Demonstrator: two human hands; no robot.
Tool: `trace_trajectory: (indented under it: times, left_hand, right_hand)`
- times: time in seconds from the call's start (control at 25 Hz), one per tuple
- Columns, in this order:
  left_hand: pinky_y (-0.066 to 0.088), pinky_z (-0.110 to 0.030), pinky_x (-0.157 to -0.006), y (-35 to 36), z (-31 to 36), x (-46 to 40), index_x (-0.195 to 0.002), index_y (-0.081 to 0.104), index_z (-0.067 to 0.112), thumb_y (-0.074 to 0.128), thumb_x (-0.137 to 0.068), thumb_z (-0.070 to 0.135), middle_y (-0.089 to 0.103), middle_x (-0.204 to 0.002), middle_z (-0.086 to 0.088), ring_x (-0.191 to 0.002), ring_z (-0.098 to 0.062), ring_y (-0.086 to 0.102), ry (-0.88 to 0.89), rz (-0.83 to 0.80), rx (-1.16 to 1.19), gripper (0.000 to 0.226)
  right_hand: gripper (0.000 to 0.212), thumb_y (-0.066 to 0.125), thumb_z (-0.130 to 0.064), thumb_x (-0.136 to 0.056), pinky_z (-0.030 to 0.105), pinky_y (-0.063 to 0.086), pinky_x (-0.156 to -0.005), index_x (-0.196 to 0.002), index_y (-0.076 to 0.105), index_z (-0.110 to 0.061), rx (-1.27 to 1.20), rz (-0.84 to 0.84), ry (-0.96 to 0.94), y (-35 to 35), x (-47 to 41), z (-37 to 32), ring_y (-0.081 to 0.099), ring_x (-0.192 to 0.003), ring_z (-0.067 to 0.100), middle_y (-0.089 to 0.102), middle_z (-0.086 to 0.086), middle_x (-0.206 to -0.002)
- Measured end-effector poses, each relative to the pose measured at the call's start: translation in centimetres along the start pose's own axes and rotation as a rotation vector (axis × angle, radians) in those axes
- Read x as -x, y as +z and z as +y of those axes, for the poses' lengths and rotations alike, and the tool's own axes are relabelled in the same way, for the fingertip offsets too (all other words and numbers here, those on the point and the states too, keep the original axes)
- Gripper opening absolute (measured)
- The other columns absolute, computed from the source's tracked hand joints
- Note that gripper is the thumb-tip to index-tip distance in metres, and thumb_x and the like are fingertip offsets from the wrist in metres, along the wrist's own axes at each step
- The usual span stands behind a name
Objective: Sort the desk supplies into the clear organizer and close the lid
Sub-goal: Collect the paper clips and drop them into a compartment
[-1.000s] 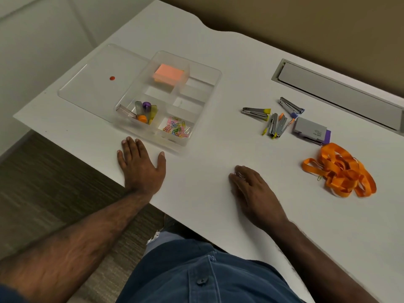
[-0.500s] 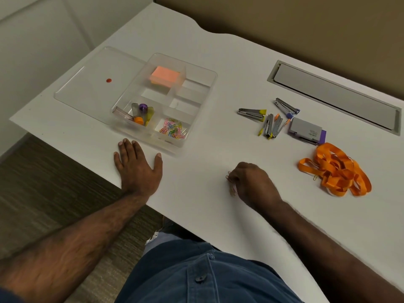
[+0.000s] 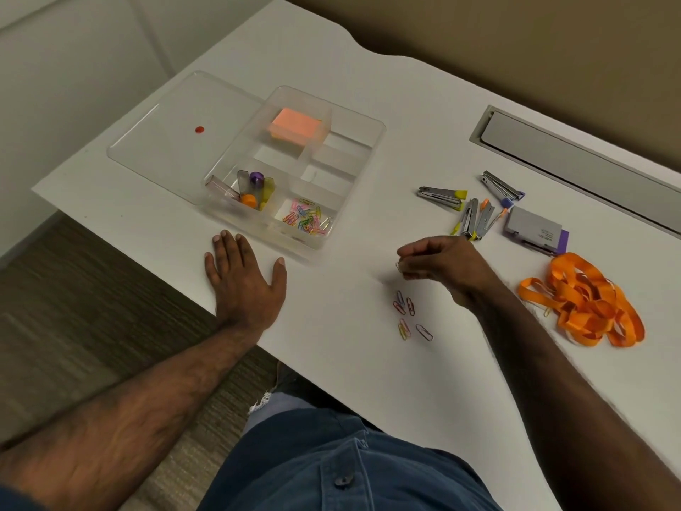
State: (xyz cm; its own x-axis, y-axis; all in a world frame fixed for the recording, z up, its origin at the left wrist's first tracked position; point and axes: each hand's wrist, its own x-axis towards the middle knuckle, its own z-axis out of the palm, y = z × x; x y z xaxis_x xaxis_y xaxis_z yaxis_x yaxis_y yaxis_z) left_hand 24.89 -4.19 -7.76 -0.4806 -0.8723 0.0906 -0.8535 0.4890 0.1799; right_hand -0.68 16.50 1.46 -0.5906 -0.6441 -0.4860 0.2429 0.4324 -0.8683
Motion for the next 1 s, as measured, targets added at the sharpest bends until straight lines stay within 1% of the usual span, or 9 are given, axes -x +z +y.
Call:
trace_trajectory:
  times: [0.16, 0.32, 0.4, 0.48, 0.56, 0.72, 0.8, 0.92, 1.0]
  left_hand:
    - [0.01, -0.055, -0.129, 0.3, 0.0, -0.1, -0.159, 0.024, -0.005, 0.03, -0.099, 0.063, 0.018, -0.17, -0.025, -0.161, -0.034, 0.01, -0.005, 0.015, -0.014, 0.091]
    - [0.012, -0.055, -0.129, 0.5, -0.2, -0.2, -0.158, 0.027, -0.004, 0.031, -0.099, 0.064, 0.02, -0.169, -0.025, -0.16, -0.033, 0.011, -0.002, 0.036, -0.012, 0.09]
    - [0.012, -0.055, -0.129, 0.7, -0.2, -0.2, -0.158, 0.027, -0.004, 0.032, -0.099, 0.065, 0.021, -0.169, -0.024, -0.161, -0.033, 0.012, -0.002, 0.045, -0.012, 0.09]
    - [0.013, -0.055, -0.129, 0.9, -0.3, -0.3, -0.158, 0.028, -0.003, 0.033, -0.1, 0.065, 0.021, -0.169, -0.024, -0.16, -0.033, 0.012, -0.001, 0.057, -0.013, 0.09]
    - [0.014, -0.054, -0.129, 1.0, -0.3, -0.2, -0.158, 0.028, -0.003, 0.032, -0.1, 0.065, 0.022, -0.169, -0.023, -0.16, -0.032, 0.012, 0.0, 0.067, -0.024, 0.09]
    - [0.013, -0.054, -0.129, 1.2, -0.4, -0.3, -0.158, 0.028, -0.002, 0.03, -0.1, 0.066, 0.023, -0.169, -0.023, -0.16, -0.032, 0.013, -0.002, 0.069, -0.03, 0.09]
    - [0.013, -0.054, -0.129, 1.2, -0.4, -0.2, -0.158, 0.029, -0.003, 0.031, -0.1, 0.065, 0.023, -0.168, -0.024, -0.16, -0.033, 0.013, 0.0, 0.071, -0.027, 0.09]
    - [0.013, -0.055, -0.129, 1.1, -0.4, -0.2, -0.158, 0.028, -0.003, 0.032, -0.1, 0.065, 0.023, -0.168, -0.024, -0.16, -0.033, 0.013, -0.002, 0.064, -0.02, 0.09]
    - [0.013, -0.055, -0.129, 1.0, -0.4, -0.2, -0.158, 0.028, -0.004, 0.032, -0.099, 0.065, 0.023, -0.168, -0.024, -0.16, -0.034, 0.014, -0.001, 0.063, -0.007, 0.09]
  right_hand:
    - [0.018, 0.081, 0.01, -0.076, 0.033, 0.062, -0.075, -0.086, 0.082, -0.004, -0.163, -0.075, -0.079, 3.0, -2.5, -3.5, 0.076, -0.079, 0.029, 0.077, 0.02, -0.085]
    - [0.017, 0.081, 0.011, -0.075, 0.033, 0.063, -0.075, -0.089, 0.079, 0.0, -0.14, -0.115, -0.148, 8.5, -5.2, -6.9, 0.075, -0.074, 0.027, 0.076, 0.017, -0.081]
    - [0.016, 0.08, 0.01, -0.078, 0.034, 0.064, -0.076, -0.091, 0.078, 0.001, -0.048, -0.098, -0.17, 10.8, -6.2, -7.8, 0.076, -0.073, 0.025, 0.076, 0.014, -0.08]
    - [0.013, 0.079, 0.002, -0.083, 0.032, 0.064, -0.075, -0.093, 0.08, -0.005, 0.157, -0.054, -0.215, 12.1, -6.9, -8.2, 0.077, -0.074, 0.025, 0.078, 0.01, -0.08]
    - [0.013, 0.078, -0.006, -0.085, 0.023, 0.057, -0.063, -0.094, 0.083, -0.013, 0.365, -0.022, -0.276, 12.6, -7.2, -8.5, 0.075, -0.072, 0.019, 0.077, -0.001, -0.075]
    - [0.022, 0.075, 0.0, -0.082, 0.011, 0.043, -0.051, -0.093, 0.084, -0.018, 0.43, -0.02, -0.325, 11.7, -7.2, -8.7, 0.073, -0.074, 0.012, 0.078, -0.007, -0.082]
    - [0.025, 0.075, 0.003, -0.08, 0.017, 0.051, -0.061, -0.094, 0.083, -0.015, 0.339, -0.013, -0.332, 10.6, -6.7, -8.2, 0.074, -0.079, 0.013, 0.08, -0.001, -0.088]
    - [0.024, 0.068, 0.013, -0.083, 0.035, 0.062, -0.085, -0.098, 0.08, -0.001, 0.021, -0.051, -0.287, 9.5, -5.9, -6.9, 0.077, -0.092, 0.026, 0.079, 0.017, -0.097]
    - [0.025, 0.063, 0.016, -0.087, 0.038, 0.062, -0.088, -0.104, 0.077, 0.004, -0.045, -0.071, -0.281, 9.5, -5.6, -6.1, 0.077, -0.096, 0.026, 0.077, 0.021, -0.104]
